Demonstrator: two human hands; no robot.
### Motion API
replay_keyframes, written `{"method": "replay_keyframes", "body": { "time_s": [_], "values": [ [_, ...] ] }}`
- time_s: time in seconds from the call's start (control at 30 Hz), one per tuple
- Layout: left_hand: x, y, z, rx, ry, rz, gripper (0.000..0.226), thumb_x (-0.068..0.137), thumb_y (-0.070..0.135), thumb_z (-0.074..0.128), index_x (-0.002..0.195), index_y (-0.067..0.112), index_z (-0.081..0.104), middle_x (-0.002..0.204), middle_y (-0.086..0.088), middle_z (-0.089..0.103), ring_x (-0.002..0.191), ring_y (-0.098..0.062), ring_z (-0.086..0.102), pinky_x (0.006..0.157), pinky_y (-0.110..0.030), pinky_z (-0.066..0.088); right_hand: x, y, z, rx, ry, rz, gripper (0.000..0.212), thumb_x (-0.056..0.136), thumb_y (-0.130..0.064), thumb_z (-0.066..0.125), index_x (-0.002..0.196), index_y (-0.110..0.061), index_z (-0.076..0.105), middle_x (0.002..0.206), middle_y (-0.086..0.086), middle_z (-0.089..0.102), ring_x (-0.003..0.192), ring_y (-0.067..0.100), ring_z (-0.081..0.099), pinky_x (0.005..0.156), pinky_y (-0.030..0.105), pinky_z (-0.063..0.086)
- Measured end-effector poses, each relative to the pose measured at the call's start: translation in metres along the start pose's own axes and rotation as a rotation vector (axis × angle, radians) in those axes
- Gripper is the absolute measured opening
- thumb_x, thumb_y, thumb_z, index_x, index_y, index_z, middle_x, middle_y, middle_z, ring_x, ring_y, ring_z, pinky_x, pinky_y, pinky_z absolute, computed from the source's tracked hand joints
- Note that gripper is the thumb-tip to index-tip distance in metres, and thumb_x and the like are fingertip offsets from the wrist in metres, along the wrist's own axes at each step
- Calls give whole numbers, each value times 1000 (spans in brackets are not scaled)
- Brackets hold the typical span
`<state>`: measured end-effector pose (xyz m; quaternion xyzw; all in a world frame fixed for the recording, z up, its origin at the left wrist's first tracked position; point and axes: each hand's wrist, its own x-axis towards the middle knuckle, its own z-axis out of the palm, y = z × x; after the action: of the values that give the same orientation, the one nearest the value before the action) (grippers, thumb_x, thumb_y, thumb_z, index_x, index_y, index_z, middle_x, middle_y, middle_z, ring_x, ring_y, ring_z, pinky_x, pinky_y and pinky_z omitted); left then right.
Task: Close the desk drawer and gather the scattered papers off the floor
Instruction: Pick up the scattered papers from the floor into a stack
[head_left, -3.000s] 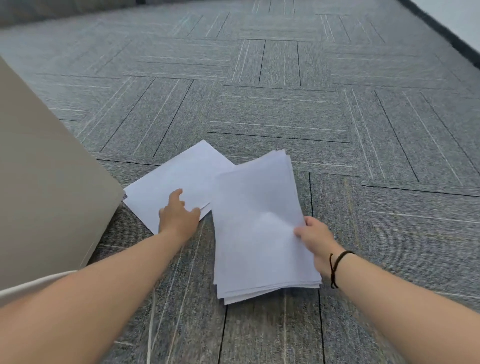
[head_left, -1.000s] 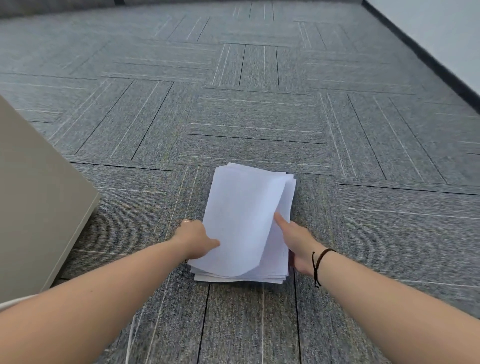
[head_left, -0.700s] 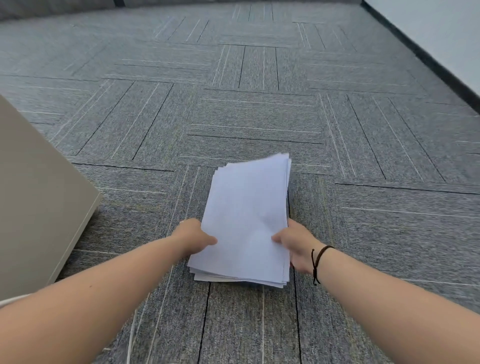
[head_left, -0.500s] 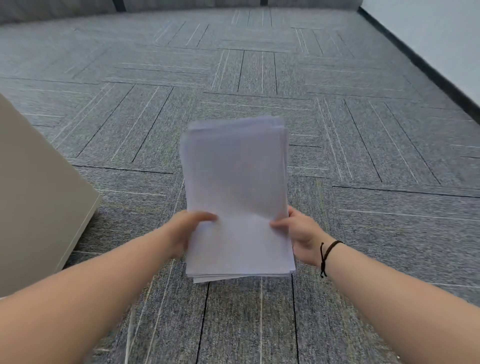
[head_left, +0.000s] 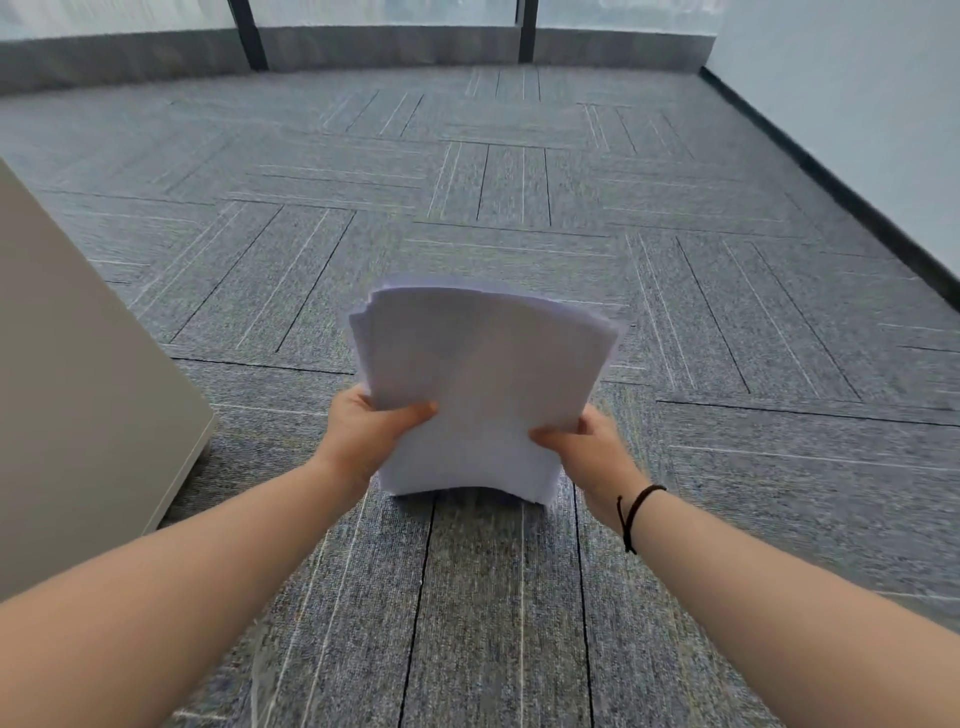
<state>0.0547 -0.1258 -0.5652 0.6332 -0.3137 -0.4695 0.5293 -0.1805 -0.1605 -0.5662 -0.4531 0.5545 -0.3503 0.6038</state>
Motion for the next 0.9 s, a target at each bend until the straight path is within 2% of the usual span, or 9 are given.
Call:
{"method": "replay_keyframes", "body": {
  "time_s": [0.07, 0.17, 0.3, 0.4, 0.5, 0.63, 0.73, 0.83, 0.9],
  "values": [
    [-3, -2, -4, 17, 0, 7, 43, 64, 3, 88, 103, 6, 72, 98, -5, 78, 91, -22, 75, 75, -32, 59, -3, 0, -1, 5, -11, 3, 31, 81, 4, 70, 102, -18, 64, 103, -2, 70, 97, 13, 65, 76, 24, 51],
    [-2, 5, -4, 5, 3, 37, 43, 62, 4, 90, 100, 12, 71, 90, 3, 79, 88, -17, 75, 66, -24, 58, -3, -3, 4, -25, 13, -13, 33, 77, 3, 73, 96, -22, 64, 101, -4, 71, 95, 14, 66, 74, 25, 51],
    [-3, 28, 3, -29, -20, 150, 55, 53, 20, 96, 102, 14, 72, 96, -1, 79, 86, -16, 76, 68, -27, 59, 1, -16, 15, 4, 75, -80, 34, 77, 1, 70, 107, -14, 66, 96, -3, 73, 84, 12, 69, 62, 21, 53],
    [-7, 28, 12, 18, -34, 157, 41, 62, 16, 91, 99, 15, 73, 95, -2, 79, 83, -16, 76, 69, -30, 61, 1, -20, 21, -5, 103, -110, 30, 78, 3, 69, 102, -14, 64, 87, -8, 70, 74, 6, 66, 52, 14, 51],
    [-6, 15, 11, 61, 9, 62, 21, 76, 4, 81, 90, 16, 71, 93, -4, 76, 86, -22, 73, 70, -32, 59, 1, -12, 27, -65, 84, -48, 24, 83, 5, 62, 96, -16, 63, 87, -6, 68, 79, 9, 63, 63, 23, 51],
    [-5, 0, 3, 50, 34, -101, 18, 77, 5, 79, 89, 15, 69, 95, -6, 75, 91, -26, 70, 74, -35, 56, -1, -1, 31, -73, 91, 59, 22, 86, 1, 58, 104, -6, 69, 96, 5, 70, 89, 21, 63, 74, 34, 51],
    [-10, 7, 6, 38, 50, -134, 21, 76, 6, 80, 91, 15, 68, 99, -8, 75, 94, -28, 70, 86, -43, 57, -8, -17, 34, -64, 95, 53, 21, 89, 1, 55, 103, -8, 68, 93, 2, 69, 84, 16, 60, 66, 27, 48],
    [-17, 45, 7, -3, 94, -136, 19, 78, 6, 79, 88, 16, 67, 93, -4, 74, 93, -26, 70, 87, -43, 56, -21, -64, 39, -70, 93, 5, 19, 91, 1, 52, 90, -12, 65, 82, -4, 64, 74, 10, 56, 58, 24, 43],
    [-30, 85, 6, -27, 122, -125, 17, 78, 7, 78, 86, 16, 67, 91, -3, 74, 89, -26, 71, 84, -43, 57, -35, -103, 43, -69, 96, -15, 22, 91, 1, 52, 85, -16, 64, 82, -5, 64, 74, 9, 56, 59, 24, 43]
  ]
}}
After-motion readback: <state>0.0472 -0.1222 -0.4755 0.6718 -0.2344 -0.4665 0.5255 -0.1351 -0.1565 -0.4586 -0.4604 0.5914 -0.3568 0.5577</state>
